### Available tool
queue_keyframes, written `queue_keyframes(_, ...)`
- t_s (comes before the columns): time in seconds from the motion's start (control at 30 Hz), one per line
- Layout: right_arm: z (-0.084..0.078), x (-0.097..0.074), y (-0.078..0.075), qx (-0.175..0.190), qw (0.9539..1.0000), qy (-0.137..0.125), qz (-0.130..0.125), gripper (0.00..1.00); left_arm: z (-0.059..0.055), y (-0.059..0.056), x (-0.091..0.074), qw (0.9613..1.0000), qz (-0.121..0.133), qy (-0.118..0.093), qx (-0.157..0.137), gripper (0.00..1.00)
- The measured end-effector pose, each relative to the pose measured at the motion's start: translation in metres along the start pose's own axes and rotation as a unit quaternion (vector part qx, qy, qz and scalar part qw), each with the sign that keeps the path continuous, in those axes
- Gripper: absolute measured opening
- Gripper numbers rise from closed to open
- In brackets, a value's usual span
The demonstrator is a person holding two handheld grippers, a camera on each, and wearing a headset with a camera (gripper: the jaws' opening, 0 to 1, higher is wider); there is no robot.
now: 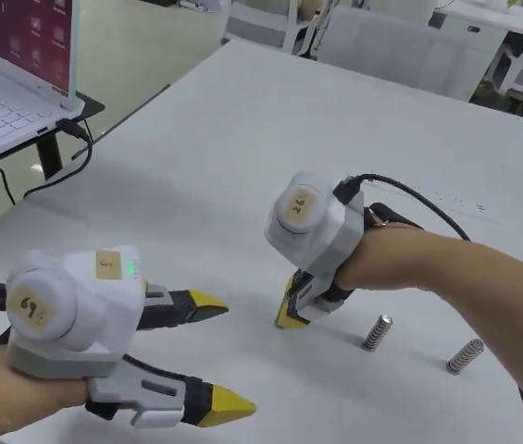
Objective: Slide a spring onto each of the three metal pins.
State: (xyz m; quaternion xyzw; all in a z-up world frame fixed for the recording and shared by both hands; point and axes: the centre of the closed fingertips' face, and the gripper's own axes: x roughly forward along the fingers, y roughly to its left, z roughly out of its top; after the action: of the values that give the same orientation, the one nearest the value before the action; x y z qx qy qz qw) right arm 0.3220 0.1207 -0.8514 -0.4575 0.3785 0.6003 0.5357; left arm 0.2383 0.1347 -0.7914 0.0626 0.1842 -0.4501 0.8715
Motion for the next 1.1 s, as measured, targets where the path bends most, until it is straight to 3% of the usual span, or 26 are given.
queue_keyframes(0.27,-0.001,0.001,0.000,0.004,1.0000,-0.001,0.002,0.10,0.000,0.000,0.001,1.0000,0.001,0.001,-0.001,0.58)
queue_keyframes(0.6,-0.006,-0.005,-0.002,0.013,0.9999,-0.007,-0.004,0.18,0.001,-0.001,0.002,1.0000,0.001,0.002,-0.002,0.58)
queue_keyframes(1.1,-0.027,-0.036,-0.008,0.049,0.9976,-0.035,-0.034,0.22,0.013,-0.002,0.005,1.0000,0.000,0.000,0.002,0.58)
